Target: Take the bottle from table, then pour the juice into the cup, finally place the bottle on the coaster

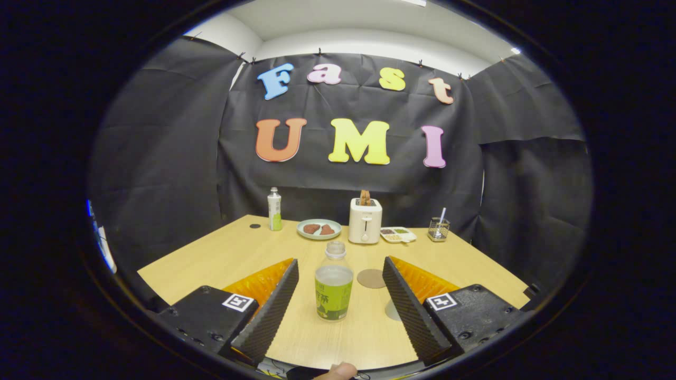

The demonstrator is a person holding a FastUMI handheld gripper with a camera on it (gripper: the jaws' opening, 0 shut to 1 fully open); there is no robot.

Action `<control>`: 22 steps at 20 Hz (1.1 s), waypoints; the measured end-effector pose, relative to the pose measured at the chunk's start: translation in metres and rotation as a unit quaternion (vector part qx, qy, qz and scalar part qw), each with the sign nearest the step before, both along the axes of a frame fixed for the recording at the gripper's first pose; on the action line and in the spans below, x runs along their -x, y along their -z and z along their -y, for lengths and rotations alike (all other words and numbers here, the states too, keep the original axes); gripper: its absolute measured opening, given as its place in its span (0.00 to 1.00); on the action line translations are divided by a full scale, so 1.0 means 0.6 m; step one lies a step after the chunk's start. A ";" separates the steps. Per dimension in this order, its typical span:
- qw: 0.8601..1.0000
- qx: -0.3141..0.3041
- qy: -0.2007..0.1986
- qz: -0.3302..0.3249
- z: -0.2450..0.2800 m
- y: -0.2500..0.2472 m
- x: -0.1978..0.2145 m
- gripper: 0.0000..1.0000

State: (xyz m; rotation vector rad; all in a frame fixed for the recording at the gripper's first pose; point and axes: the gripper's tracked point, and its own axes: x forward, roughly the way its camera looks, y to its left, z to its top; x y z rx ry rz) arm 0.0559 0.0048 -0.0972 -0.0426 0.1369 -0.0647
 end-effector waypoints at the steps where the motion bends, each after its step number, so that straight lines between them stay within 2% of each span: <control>1: 1.000 0.000 -0.001 -0.004 -0.001 0.008 -0.009 1.00; 6: 1.000 -0.003 -0.001 -0.026 -0.005 0.057 -0.060 1.00; 11: 1.000 -0.001 0.016 -0.012 0.000 0.089 -0.109 1.00; 22: 1.000 -0.014 0.018 0.001 -0.010 0.135 -0.200 1.00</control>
